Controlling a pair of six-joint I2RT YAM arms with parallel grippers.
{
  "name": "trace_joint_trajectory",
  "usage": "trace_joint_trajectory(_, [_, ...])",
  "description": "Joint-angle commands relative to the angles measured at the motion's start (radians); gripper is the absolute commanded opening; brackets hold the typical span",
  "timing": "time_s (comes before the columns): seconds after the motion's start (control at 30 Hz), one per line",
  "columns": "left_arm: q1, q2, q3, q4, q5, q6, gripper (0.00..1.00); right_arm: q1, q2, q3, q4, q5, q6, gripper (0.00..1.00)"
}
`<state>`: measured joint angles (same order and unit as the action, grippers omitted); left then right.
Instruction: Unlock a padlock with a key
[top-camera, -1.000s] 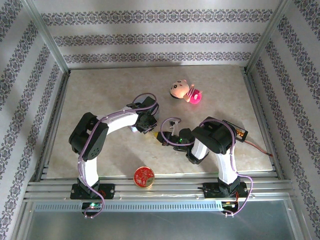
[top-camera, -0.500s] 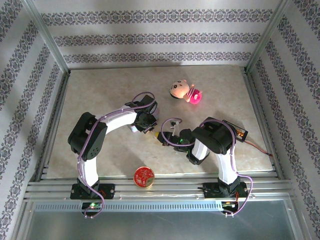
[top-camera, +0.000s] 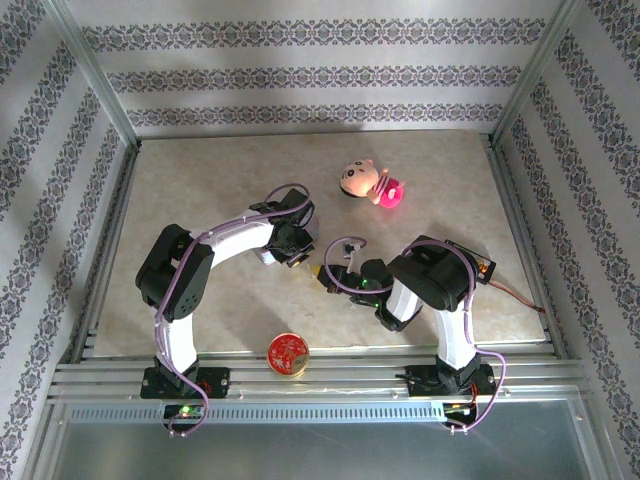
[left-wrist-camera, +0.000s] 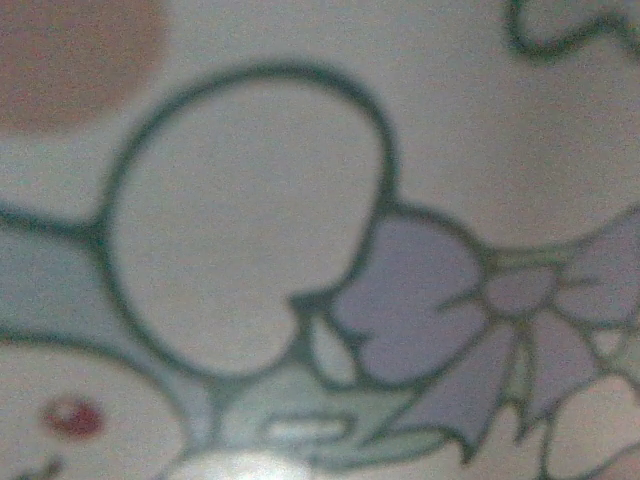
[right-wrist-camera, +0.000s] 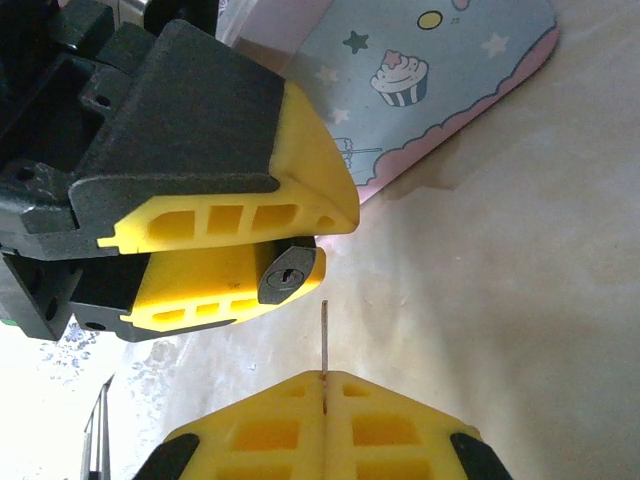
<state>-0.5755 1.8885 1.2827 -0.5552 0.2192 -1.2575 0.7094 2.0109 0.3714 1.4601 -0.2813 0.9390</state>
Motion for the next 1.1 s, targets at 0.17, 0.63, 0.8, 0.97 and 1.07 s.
trace_joint_trajectory(0.17, [0.01,-0.013,-0.003,-0.047,0.056,-0.035,0.3,0.011,-0.03,-0.022,-0.074,0.007,-0.011,0.0])
trace_joint_trajectory(0.63, [0.011,-0.002,-0.007,-0.05,0.036,-0.036,0.3,0.02,-0.046,0.015,-0.074,-0.006,-0.001,0.0])
trace_joint_trajectory(0.8, [0.011,-0.004,-0.008,-0.05,0.033,-0.035,0.3,0.021,-0.064,0.017,-0.073,0.006,-0.002,0.0])
trace_joint_trajectory(0.97, [0.011,-0.01,-0.007,-0.046,0.031,-0.033,0.3,0.021,-0.076,0.015,-0.073,0.015,0.002,0.0])
trace_joint_trajectory(1.07, [0.011,-0.01,-0.009,-0.046,0.03,-0.033,0.29,0.021,-0.08,0.022,-0.073,0.01,0.004,0.0])
